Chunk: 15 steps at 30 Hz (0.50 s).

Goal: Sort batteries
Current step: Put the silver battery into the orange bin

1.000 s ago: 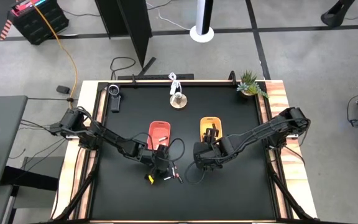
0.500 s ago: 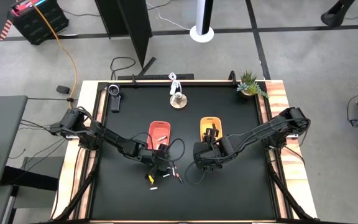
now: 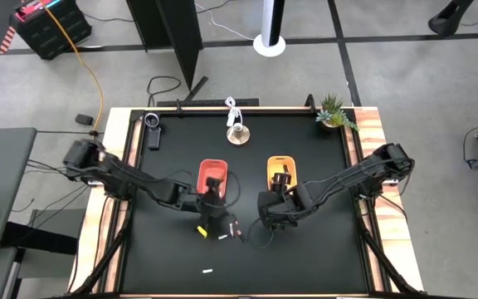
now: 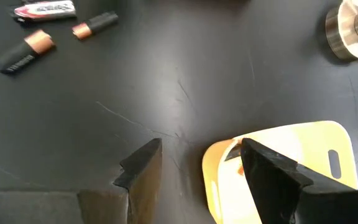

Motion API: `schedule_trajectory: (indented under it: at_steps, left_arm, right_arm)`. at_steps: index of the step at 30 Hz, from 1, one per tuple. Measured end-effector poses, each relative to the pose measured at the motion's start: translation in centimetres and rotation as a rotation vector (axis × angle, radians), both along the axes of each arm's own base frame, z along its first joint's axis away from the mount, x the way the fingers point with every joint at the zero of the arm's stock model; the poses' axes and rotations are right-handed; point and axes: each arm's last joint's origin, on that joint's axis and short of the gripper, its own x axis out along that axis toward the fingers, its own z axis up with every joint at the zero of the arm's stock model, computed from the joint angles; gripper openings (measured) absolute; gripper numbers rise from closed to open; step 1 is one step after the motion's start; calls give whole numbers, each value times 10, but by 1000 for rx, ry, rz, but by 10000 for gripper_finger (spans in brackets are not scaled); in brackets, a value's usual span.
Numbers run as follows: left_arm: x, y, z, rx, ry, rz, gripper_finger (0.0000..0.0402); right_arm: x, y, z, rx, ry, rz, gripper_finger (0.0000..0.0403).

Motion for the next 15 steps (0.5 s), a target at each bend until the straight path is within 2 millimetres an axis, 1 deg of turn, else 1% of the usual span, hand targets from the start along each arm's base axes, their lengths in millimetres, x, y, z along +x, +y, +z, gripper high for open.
schedule_trajectory:
  at_steps: [3,6,8,10,13,15]
  left_arm:
    - [-22,8,16,41,-24,119,42]
    - [-39,24,31,27,-93,244,42]
    - [-48,37,33,10,-94,316,44]
    - [-55,50,29,4,-52,381,71]
    - [-61,62,21,-23,0,436,143]
    - [-63,65,17,-26,15,459,197]
  right_arm:
    - [1,4,1,7,-19,11,234]
    - [1,8,1,13,-37,23,234]
    - [3,8,2,18,-57,29,234]
    - [5,9,3,26,-80,31,234]
    - [11,9,5,32,-131,55,234]
    - [17,10,8,36,-179,83,234]
